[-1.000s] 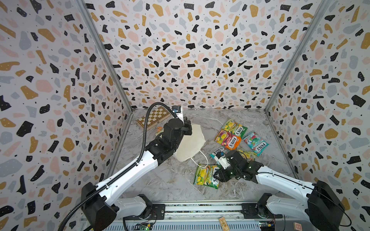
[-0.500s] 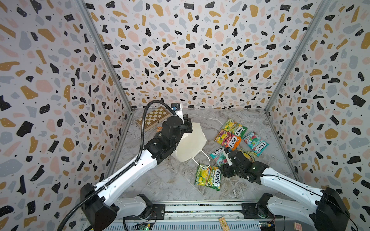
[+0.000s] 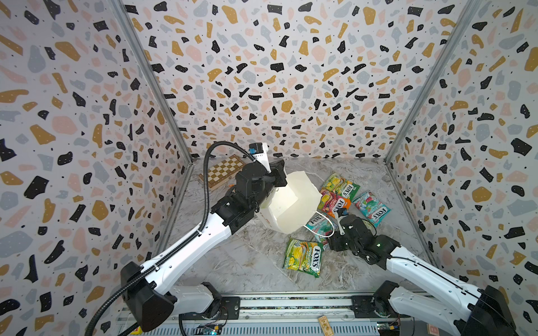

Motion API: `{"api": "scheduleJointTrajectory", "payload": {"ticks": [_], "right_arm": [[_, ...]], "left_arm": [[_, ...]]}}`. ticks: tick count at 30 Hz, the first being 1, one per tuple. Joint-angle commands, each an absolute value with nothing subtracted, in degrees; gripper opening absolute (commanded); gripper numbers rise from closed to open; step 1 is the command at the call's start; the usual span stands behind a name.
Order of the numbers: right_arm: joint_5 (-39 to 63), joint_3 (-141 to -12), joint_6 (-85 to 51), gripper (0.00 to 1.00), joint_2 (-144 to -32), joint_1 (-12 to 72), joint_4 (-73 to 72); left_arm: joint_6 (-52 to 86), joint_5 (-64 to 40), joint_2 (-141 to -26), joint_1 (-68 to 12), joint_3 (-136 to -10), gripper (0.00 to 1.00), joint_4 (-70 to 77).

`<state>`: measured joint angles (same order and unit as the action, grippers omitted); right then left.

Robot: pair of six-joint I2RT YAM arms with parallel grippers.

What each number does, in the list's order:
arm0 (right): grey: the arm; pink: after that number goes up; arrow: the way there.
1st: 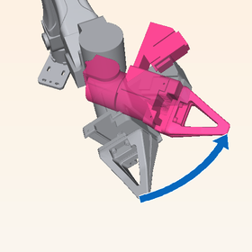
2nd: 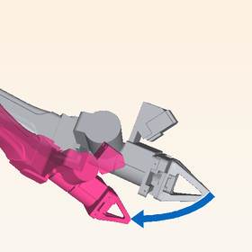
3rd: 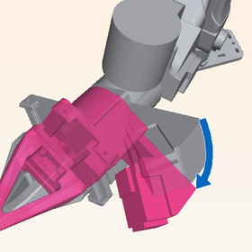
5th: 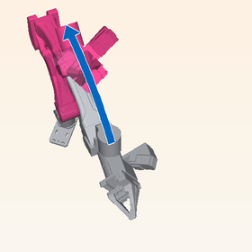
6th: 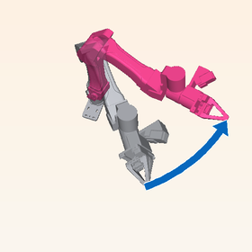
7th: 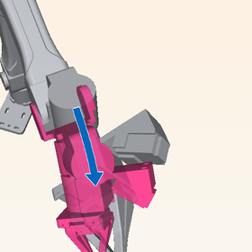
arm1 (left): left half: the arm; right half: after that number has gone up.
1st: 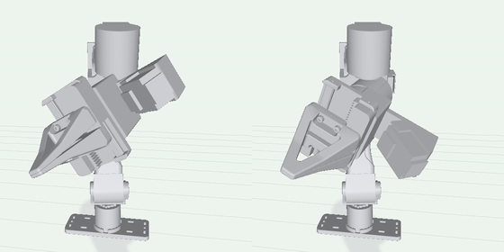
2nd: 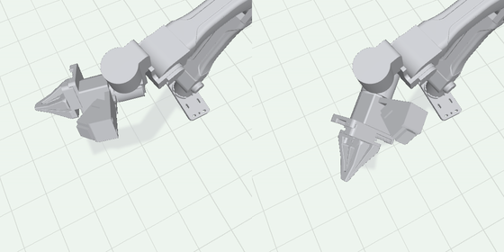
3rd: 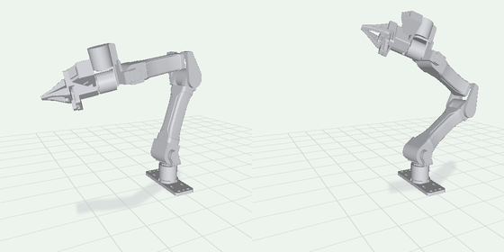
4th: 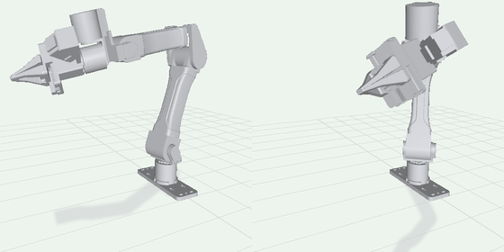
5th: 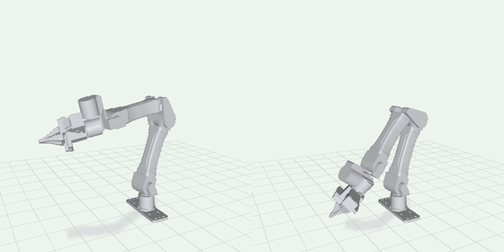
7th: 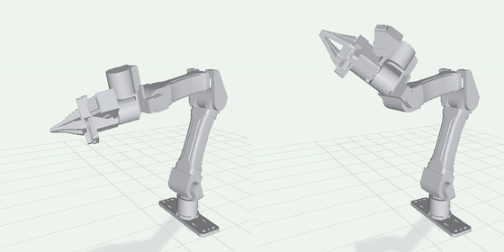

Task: Take the snacks out of the paper bag
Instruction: Place the snack at the bottom-center of the table, then place the paper bag at the center of the table.

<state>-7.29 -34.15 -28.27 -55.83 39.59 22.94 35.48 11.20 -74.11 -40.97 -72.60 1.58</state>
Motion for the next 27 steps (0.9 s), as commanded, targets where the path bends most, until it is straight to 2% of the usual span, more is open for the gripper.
{"api": "scheduleJointTrajectory", "payload": {"ticks": [1,10,16,22,27], "right_arm": [[-8.35,-34.91,-28.87,0.67,-54.98,39.2,24.61],[-13.23,-35.5,-31.0,0.67,-53.82,38.2,26.72],[-16.98,-36.3,-33.68,0.68,-47.63,32.0,28.26],[-10.65,-37.58,-31.07,0.68,-44.98,24.09,25.02],[-2.33,-39.6,-28.57,0.68,-47.25,23.08,19.59]], "left_arm": [[41.26,6.31,-75.65,-40.65,-75.36,0.0,6.86],[53.77,-1.1,-78.08,-40.25,-76.88,0.0,9.4],[56.0,-2.72,-78.41,-40.25,-78.9,0.0,8.28],[59.77,-6.71,-80.15,-39.51,-79.07,0.0,10.69],[63.06,-9.97,-80.95,-35.83,-75.0,0.0,14.04]]}}
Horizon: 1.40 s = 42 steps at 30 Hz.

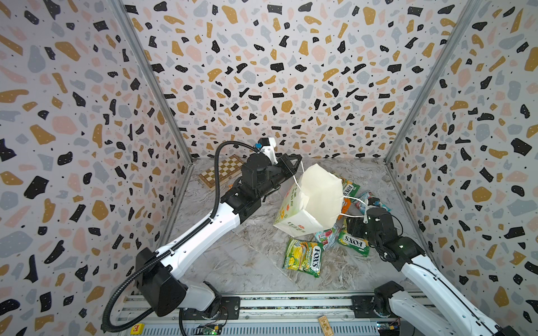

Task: Take the snacks out of the paper bag
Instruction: Place the paper bag at the center of the table, then reset both arms

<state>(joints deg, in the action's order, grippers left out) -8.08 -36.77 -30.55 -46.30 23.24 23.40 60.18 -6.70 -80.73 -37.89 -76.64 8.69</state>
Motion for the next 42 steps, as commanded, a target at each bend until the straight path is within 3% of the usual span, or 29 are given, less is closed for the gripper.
{"api": "scheduleJointTrajectory", "payload": {"ticks": [1,7,13,19,26,31,36,42], "right_arm": [[-0.7,-40.14,-28.21,0.68,-47.93,23.01,18.31],[8.45,-42.12,-27.64,0.68,-51.68,23.12,9.8],[11.06,-45.75,-26.5,0.68,-56.46,23.28,8.04],[4.74,-48.32,-25.29,0.69,-57.07,23.24,10.59],[3.44,-51.1,-22.21,0.7,-58.28,23.29,11.44],[1.04,-52.78,-21.17,0.7,-59.19,23.26,12.09],[-0.72,-52.91,-20.88,0.7,-59.94,23.27,12.17],[-6.43,-51.02,-19.83,0.7,-60.67,23.29,10.36]], "left_arm": [[63.49,-10.74,-81.18,-34.52,-74.15,0.0,16.16],[63.01,-13.36,-81.58,-29.1,-69.18,0.0,17.84],[61.52,-16.37,-82.97,-24.51,-66.91,0.0,17.94],[52.35,-16.7,-84.1,-22.46,-70.11,0.37,12.84],[43.67,-15.62,-84.82,-20.77,-74.32,0.68,5.89],[36.66,-8.34,-83.52,-20.68,-77.38,0.9,-0.74],[30.75,-3.32,-81.37,-20.7,-77.68,0.99,-2.07],[19.08,-2.37,-77.88,-20.7,-76.94,1.0,-1.49]]}}
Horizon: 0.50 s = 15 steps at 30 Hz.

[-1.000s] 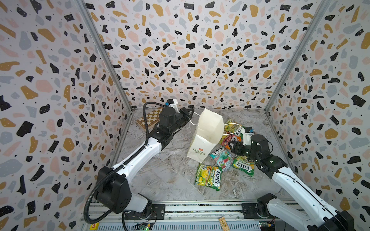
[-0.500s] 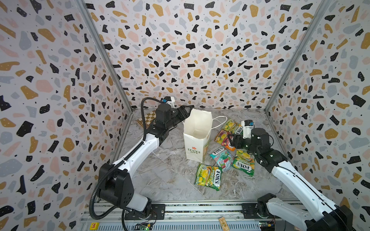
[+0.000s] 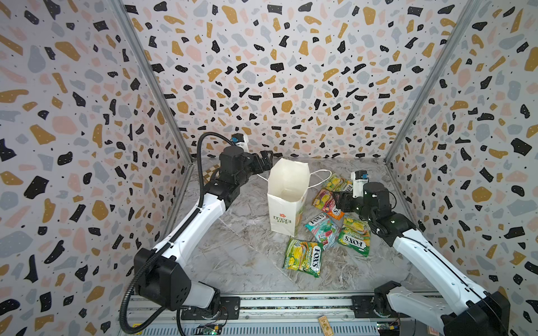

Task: Take the snacks out of the paper bag
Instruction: Reset both arms

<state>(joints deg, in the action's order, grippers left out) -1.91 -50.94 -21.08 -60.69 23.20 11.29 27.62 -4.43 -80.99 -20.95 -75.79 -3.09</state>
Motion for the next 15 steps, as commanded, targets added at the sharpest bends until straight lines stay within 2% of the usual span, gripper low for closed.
{"api": "scheduleJointTrajectory", "payload": {"ticks": [1,3,9,15], "right_arm": [[-8.05,-50.52,-19.62,0.7,-60.76,23.27,9.77],[-11.78,-49.82,-19.22,0.7,-61.2,23.29,8.8],[-23.53,-46.87,-20.0,0.7,-62.82,23.2,3.94],[-35.09,-42.46,-18.88,0.7,-62.43,22.71,-3.06]], "left_arm": [[17.22,-1.56,-76.84,-20.71,-76.2,1.0,-1.05],[13.67,1.28,-74.79,-20.74,-74.93,1.0,-0.68],[8.26,20.09,-69.38,-20.7,-70.23,1.0,-0.91],[11.92,34.86,-62.5,-20.73,-60.95,1.0,3.89]]}}
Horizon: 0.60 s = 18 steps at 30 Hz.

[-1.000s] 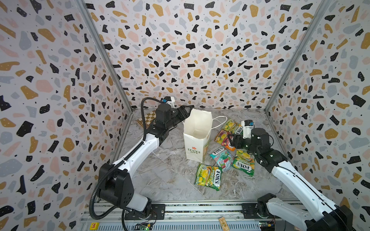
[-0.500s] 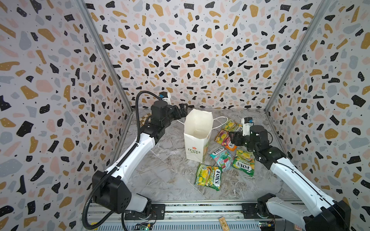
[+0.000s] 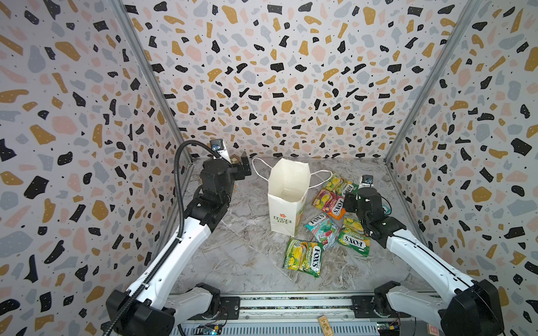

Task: Take the snacks out of the paper bag
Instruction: Reset both arms

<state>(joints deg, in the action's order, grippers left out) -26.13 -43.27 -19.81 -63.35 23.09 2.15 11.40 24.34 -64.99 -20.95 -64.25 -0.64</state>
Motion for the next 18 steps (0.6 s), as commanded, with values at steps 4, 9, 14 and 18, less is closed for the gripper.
{"api": "scheduleJointTrajectory", "payload": {"ticks": [4,9,14,18], "right_arm": [[-41.04,-38.94,-17.23,0.72,-61.89,20.78,-7.83],[-42.28,-32.55,-15.53,0.72,-60.64,15.95,-15.86],[-42.23,-26.04,-14.63,0.72,-59.75,11.95,-24.92],[-43.38,-22.05,-12.6,0.72,-60.83,10.35,-32.95]], "left_arm": [[15.16,43.98,-58.0,-20.73,-53.76,1.0,7.51],[13.95,51.8,-54.79,-20.59,-45.35,1.0,12.61],[11.79,57.98,-55.15,-20.05,-36.48,1.0,22.01],[10.57,59.95,-56.54,-18.44,-29.98,1.0,30.67]]}}
